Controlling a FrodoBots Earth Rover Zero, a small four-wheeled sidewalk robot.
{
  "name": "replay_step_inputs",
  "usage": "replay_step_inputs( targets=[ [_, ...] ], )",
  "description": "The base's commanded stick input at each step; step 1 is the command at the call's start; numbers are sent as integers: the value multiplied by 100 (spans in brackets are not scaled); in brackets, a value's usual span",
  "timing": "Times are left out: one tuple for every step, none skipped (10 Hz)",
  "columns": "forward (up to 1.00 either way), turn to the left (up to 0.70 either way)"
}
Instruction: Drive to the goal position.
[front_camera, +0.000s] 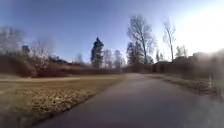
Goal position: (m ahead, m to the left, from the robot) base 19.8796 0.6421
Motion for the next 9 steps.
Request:
replay_step_inputs(
  targets=[
    [70, 0],
    [70, 0],
    [70, 0],
    [70, 0],
    [70, 0],
    [70, 0],
    [70, 0],
    [70, 0],
    [70, 0]
  ],
)
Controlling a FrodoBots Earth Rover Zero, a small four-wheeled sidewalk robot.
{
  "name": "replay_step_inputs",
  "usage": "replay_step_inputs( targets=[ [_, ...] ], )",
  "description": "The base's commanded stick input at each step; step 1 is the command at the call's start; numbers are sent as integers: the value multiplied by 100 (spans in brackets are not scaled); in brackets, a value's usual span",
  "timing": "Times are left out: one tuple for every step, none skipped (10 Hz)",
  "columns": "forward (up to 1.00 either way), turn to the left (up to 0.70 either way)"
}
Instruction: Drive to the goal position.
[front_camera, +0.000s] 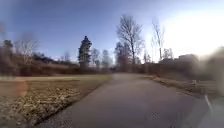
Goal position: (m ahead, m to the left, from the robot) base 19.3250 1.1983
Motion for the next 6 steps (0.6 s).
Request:
replay_step_inputs(
  targets=[
    [70, 0],
    [70, 0],
    [70, 0],
    [70, 0],
    [70, -4],
    [70, -35]
  ],
)
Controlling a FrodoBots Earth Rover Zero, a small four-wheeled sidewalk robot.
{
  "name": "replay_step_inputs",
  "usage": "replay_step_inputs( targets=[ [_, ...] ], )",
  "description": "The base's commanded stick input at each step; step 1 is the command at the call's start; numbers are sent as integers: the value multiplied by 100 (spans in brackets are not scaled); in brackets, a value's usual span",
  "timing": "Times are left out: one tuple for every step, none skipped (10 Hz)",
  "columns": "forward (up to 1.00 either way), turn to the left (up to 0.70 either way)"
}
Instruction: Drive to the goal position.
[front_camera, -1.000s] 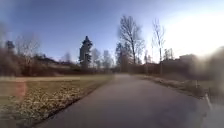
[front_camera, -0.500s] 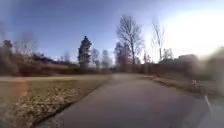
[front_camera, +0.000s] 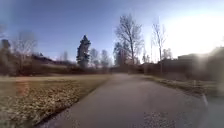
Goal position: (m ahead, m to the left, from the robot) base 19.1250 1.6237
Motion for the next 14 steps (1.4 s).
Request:
replay_step_inputs(
  targets=[
    [70, -35],
    [70, -35],
    [70, -35],
    [70, -21],
    [70, 0],
    [70, 0],
    [70, 0],
    [70, 0],
    [70, 0],
    [70, 0],
    [70, 0],
    [70, 0],
    [70, 0],
    [70, 0]
  ],
)
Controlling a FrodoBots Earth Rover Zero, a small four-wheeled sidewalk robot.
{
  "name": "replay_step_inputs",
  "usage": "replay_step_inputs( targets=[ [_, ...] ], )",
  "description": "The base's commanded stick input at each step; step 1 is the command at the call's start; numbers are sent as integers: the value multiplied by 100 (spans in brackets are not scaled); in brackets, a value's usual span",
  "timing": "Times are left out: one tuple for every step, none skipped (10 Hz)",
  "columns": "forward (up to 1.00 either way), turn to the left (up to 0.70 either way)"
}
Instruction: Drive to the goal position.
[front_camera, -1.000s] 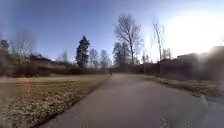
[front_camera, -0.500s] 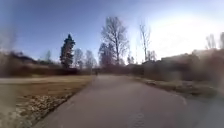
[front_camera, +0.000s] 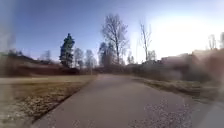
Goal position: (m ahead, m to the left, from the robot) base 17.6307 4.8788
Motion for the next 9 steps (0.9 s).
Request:
replay_step_inputs(
  targets=[
    [70, 0],
    [70, 0],
    [70, 0],
    [70, 0],
    [70, 0],
    [70, 0],
    [70, 0],
    [70, 0],
    [70, 0]
  ],
)
